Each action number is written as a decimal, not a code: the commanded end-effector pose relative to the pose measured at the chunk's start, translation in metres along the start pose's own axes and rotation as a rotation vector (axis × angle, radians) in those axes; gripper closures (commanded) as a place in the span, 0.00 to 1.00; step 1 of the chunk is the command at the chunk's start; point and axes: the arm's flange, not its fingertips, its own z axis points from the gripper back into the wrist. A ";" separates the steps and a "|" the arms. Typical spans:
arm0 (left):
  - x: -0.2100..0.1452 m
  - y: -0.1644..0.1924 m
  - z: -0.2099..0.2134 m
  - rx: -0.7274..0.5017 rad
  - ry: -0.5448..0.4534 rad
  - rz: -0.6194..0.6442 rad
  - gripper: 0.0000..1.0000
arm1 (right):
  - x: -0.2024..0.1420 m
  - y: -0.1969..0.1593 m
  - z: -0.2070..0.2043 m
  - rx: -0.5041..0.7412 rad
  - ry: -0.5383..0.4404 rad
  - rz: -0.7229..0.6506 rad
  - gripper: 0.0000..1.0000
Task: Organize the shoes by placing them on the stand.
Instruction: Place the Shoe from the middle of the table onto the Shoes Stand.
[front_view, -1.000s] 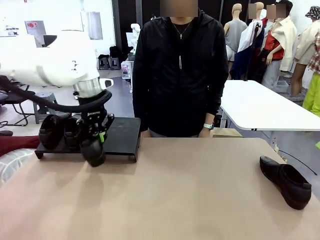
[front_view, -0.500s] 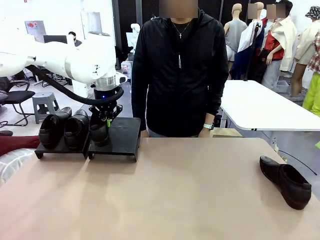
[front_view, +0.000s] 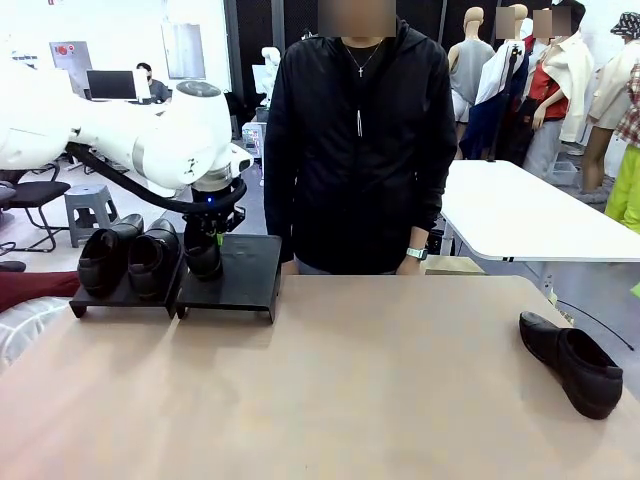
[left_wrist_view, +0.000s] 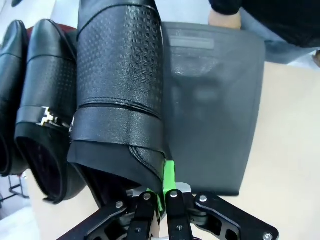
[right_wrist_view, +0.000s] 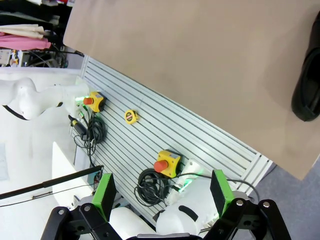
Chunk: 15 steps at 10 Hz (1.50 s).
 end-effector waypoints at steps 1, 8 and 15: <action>-0.010 -0.002 -0.010 0.049 -0.043 0.015 1.00 | -0.001 0.002 0.001 0.014 -0.007 0.004 0.00; -0.015 -0.010 -0.022 0.107 0.012 0.000 0.00 | -0.001 0.002 0.001 0.014 -0.007 0.004 0.00; -0.140 0.006 0.097 -0.096 0.246 -0.209 0.00 | -0.001 0.002 0.001 0.014 -0.007 0.004 0.00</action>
